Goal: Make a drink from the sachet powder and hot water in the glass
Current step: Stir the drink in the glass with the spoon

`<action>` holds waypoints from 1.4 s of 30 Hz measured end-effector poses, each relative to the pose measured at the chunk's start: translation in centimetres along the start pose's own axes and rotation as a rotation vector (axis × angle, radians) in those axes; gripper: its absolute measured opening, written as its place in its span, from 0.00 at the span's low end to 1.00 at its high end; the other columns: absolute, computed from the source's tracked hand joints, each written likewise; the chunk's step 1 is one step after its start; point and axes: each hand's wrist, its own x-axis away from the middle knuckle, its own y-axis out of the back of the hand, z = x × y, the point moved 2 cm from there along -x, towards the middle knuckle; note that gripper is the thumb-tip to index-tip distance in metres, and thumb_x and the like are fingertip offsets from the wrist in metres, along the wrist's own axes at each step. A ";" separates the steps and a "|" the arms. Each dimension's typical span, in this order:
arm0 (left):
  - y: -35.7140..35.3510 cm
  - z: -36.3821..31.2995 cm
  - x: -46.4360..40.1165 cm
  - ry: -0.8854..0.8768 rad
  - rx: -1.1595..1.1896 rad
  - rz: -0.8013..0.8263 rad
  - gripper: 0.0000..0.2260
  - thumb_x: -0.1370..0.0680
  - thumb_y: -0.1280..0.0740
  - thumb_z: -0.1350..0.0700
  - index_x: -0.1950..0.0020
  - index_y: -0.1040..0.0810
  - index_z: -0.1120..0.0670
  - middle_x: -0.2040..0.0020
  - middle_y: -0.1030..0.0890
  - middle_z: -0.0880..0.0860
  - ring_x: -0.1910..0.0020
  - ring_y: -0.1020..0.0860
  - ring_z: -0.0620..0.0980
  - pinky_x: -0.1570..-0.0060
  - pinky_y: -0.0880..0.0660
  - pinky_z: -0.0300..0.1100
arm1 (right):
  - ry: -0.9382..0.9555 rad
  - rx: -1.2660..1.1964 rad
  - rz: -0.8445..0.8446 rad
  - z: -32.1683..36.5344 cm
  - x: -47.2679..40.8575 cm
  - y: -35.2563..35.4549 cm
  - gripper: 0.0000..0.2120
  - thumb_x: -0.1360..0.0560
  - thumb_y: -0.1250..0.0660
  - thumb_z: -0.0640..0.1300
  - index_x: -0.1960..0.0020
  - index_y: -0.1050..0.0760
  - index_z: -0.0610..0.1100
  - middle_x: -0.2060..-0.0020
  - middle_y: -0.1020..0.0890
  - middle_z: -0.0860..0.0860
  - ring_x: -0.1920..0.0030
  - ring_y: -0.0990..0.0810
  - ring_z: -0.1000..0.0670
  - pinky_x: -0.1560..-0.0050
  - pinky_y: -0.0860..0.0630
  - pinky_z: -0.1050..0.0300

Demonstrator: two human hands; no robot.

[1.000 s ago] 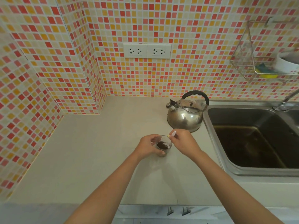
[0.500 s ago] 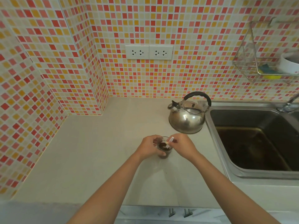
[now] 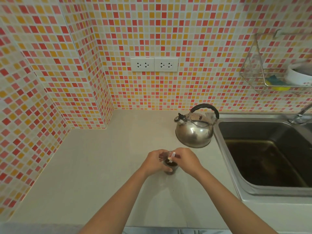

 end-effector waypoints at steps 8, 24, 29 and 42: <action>-0.1 0.0 -0.1 0.002 -0.018 0.015 0.30 0.42 0.20 0.62 0.41 0.20 0.54 0.46 0.16 0.50 0.44 0.19 0.47 0.38 0.25 0.40 | -0.035 -0.039 -0.001 -0.4 0.0 -0.1 0.08 0.26 0.34 0.46 0.57 0.18 0.43 0.60 0.16 0.45 0.59 0.19 0.44 0.60 0.25 0.53; 0.0 0.1 -0.1 0.007 0.001 0.029 0.30 0.41 0.20 0.64 0.40 0.20 0.55 0.45 0.16 0.52 0.44 0.19 0.47 0.42 0.26 0.33 | -0.038 -0.016 -0.077 -0.9 -0.5 0.3 0.08 0.25 0.35 0.45 0.51 0.18 0.48 0.57 0.16 0.49 0.57 0.19 0.48 0.57 0.25 0.56; 0.0 0.2 -0.3 0.015 -0.008 0.022 0.29 0.41 0.20 0.64 0.41 0.20 0.55 0.46 0.16 0.51 0.45 0.19 0.46 0.45 0.26 0.30 | -0.074 -0.074 -0.052 -1.2 -0.2 -0.3 0.07 0.25 0.35 0.45 0.53 0.19 0.45 0.60 0.16 0.46 0.59 0.19 0.46 0.57 0.23 0.53; 0.0 -0.1 -0.3 0.030 -0.012 0.038 0.31 0.41 0.19 0.64 0.39 0.21 0.56 0.44 0.17 0.52 0.43 0.20 0.49 0.38 0.26 0.39 | -0.034 -0.150 -0.034 -0.8 -0.4 -0.4 0.07 0.26 0.34 0.44 0.54 0.17 0.46 0.59 0.15 0.46 0.57 0.18 0.46 0.54 0.21 0.49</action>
